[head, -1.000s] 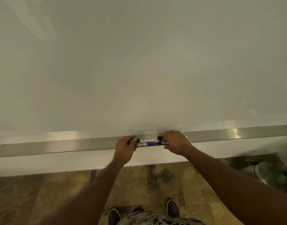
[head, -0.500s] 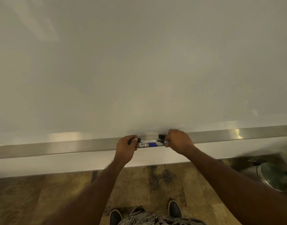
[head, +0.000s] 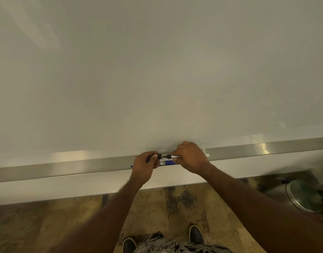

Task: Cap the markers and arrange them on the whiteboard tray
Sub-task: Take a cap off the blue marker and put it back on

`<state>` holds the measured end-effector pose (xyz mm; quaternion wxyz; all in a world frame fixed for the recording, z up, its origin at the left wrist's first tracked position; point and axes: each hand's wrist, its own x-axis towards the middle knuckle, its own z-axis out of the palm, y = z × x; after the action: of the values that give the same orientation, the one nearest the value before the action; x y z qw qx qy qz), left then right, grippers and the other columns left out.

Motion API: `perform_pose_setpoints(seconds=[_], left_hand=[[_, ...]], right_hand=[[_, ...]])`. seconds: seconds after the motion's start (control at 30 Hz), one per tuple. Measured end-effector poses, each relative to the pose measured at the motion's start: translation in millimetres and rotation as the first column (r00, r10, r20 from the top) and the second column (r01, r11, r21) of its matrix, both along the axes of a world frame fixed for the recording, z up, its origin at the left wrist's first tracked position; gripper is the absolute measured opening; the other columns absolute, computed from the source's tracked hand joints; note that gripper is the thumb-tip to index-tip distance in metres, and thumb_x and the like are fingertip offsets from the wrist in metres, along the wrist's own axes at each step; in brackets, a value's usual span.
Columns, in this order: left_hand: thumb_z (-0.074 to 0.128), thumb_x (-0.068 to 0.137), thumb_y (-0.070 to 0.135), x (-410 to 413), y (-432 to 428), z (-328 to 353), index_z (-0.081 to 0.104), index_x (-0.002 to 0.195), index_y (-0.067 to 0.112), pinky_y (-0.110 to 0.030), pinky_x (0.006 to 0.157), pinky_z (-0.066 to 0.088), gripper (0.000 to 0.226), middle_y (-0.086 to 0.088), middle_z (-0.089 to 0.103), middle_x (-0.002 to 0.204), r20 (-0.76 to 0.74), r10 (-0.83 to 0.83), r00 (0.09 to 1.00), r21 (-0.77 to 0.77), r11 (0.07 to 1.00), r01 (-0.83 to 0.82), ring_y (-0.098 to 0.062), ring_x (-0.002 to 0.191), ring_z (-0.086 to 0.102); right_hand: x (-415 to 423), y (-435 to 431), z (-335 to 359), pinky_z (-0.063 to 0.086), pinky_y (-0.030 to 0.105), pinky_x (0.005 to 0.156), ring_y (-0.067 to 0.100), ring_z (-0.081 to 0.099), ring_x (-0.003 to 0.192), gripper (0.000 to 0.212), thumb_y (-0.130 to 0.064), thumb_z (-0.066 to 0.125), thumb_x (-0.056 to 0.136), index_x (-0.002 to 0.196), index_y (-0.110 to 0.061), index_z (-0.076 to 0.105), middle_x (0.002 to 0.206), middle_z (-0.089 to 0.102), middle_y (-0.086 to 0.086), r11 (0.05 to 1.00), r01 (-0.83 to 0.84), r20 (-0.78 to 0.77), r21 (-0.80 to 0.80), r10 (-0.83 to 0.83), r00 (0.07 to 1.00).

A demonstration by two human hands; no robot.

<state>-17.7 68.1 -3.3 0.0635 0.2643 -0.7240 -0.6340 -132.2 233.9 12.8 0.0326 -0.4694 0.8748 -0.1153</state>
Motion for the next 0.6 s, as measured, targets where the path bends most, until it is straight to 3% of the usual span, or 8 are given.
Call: perform_pose_setpoints(seconds=[0.23,0.4,0.6], left_hand=[[0.05,0.096,0.012,0.5,5.2,1.1,0.066,0.111,0.004,-0.025,0.074,0.059,0.024,-0.014,0.072,0.089,0.024,-0.088,0.996,-0.079,0.993,0.089,-0.019,0.076,0.068],[0.049,0.096,0.008,4.7,8.7,-0.3,0.067,0.108,0.001,-0.022,0.071,0.059,0.023,-0.012,0.07,0.082,0.007,-0.098,0.995,-0.081,0.992,0.098,-0.017,0.072,0.066],[0.049,0.096,0.007,0.2,8.6,3.4,0.068,0.103,0.007,-0.019,0.07,0.058,0.021,-0.011,0.07,0.082,-0.025,-0.17,0.985,-0.119,0.979,0.166,-0.016,0.072,0.066]], right_hand=[[9.9,-7.1,-5.8,0.052,0.036,0.074,0.02,0.058,0.081,0.019,-0.029,0.056,0.092,0.102,-0.02,0.07,0.091,0.068,0.003,0.996,0.044,0.147,-0.073,-0.033,0.989],[7.2,-5.3,-0.9,0.041,0.029,0.062,0.013,0.048,0.068,0.014,-0.019,0.058,0.092,0.09,-0.013,0.07,0.079,0.059,0.005,0.992,0.007,0.383,-0.126,0.042,0.923],[0.2,-2.7,5.4,0.037,0.017,0.058,0.007,0.049,0.059,0.02,-0.022,0.059,0.093,0.086,-0.01,0.073,0.067,0.059,0.002,0.992,0.025,0.539,-0.127,0.048,0.841]])
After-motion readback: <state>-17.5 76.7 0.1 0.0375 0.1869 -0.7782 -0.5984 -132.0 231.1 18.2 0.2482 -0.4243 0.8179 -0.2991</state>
